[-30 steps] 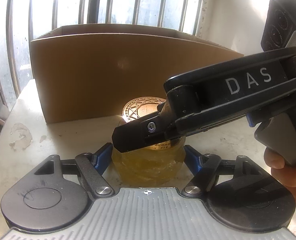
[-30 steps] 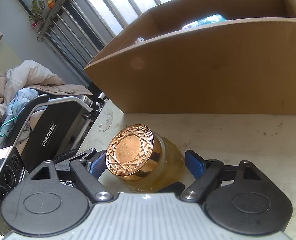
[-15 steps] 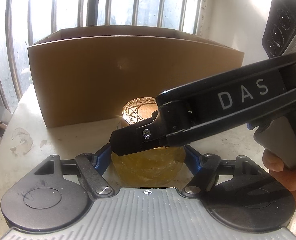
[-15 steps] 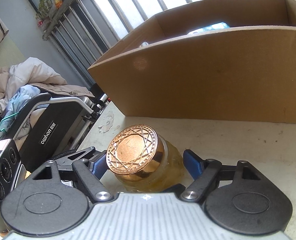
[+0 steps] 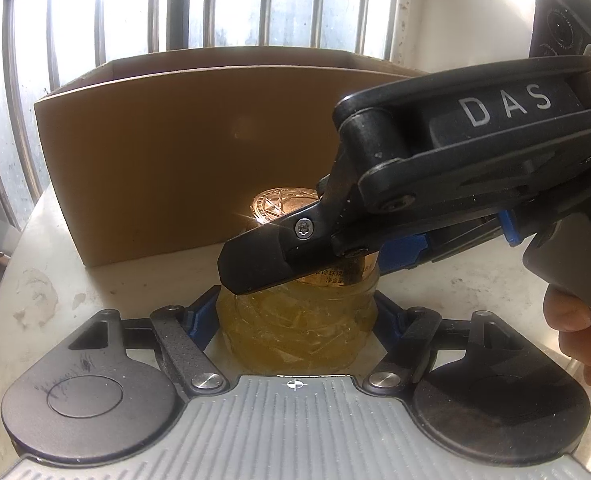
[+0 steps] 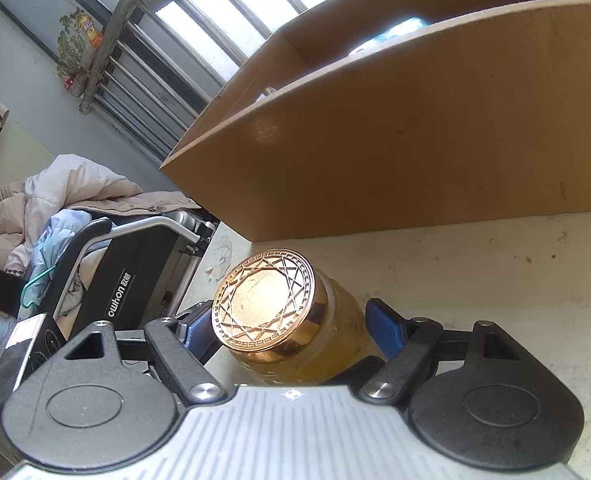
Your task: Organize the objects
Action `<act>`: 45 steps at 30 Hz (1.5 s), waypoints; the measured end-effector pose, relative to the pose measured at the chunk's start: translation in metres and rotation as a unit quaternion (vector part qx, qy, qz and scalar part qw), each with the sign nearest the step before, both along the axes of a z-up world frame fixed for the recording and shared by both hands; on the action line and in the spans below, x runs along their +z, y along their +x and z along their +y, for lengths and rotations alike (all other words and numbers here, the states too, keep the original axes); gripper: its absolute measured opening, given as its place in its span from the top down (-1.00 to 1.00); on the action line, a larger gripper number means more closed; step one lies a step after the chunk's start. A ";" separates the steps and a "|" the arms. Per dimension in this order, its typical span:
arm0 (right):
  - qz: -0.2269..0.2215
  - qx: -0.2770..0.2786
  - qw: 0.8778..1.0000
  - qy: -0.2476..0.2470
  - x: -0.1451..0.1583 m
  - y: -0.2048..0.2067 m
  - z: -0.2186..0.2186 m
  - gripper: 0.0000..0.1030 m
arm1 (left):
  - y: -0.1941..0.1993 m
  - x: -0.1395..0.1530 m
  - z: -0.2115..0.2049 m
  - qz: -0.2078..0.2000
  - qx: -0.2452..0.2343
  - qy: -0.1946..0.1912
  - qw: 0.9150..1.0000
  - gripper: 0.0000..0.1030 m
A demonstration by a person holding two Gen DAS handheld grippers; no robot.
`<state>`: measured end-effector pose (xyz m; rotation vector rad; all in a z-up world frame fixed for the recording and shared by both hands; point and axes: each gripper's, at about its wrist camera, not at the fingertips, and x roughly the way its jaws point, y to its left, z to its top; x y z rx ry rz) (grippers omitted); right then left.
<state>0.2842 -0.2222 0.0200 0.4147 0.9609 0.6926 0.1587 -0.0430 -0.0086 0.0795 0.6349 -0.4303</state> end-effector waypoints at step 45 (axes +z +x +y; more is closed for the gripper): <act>0.012 -0.022 1.000 -0.006 0.001 0.008 -0.005 -0.62 | 0.017 -0.004 -0.014 -0.004 -0.006 -0.009 1.000 -0.44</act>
